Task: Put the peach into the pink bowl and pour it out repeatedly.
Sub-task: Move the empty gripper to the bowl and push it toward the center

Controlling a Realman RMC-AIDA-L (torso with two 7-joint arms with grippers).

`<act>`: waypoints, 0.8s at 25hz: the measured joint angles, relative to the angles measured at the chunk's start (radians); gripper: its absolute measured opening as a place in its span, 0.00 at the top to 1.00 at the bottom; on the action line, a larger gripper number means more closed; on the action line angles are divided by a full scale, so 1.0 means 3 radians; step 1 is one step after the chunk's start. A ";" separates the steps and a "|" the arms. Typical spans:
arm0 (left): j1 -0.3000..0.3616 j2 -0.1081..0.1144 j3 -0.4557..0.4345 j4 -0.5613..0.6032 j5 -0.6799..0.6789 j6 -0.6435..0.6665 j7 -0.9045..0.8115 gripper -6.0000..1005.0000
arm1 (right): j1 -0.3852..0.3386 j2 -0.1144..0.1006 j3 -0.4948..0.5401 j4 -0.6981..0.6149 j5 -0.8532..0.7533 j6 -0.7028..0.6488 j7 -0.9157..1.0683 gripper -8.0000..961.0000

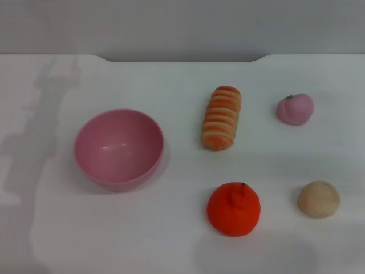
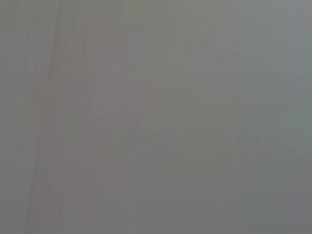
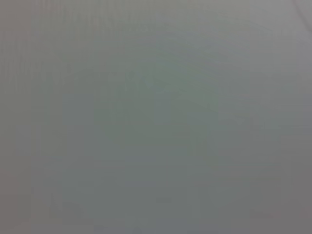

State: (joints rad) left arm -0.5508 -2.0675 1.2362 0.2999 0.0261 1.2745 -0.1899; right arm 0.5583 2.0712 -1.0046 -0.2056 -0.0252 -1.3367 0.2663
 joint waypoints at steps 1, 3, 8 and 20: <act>-0.0002 0.0001 0.0005 -0.0001 0.0000 0.0013 0.0013 0.50 | 0.0001 0.0001 -0.0011 0.0000 0.0000 -0.0001 0.0000 0.41; -0.0012 0.0005 0.0018 -0.0002 0.0003 0.0040 0.0095 0.50 | 0.0001 0.0003 -0.0038 0.0000 -0.0001 -0.0003 0.0001 0.41; -0.0049 0.0001 -0.0002 -0.0003 -0.0026 0.0043 0.0216 0.50 | -0.0015 0.0013 -0.0102 0.0000 -0.0003 -0.0008 0.0003 0.41; 0.0042 0.0154 0.0230 0.1043 0.0246 -0.1402 -0.0547 0.50 | -0.0054 0.0024 -0.0087 0.0045 0.0019 -0.0101 0.0012 0.41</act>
State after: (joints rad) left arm -0.5382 -2.0214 1.3051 0.6127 0.0999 0.8539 -0.3541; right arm 0.5421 2.0786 -1.0306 -0.1921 -0.0195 -1.3669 0.2698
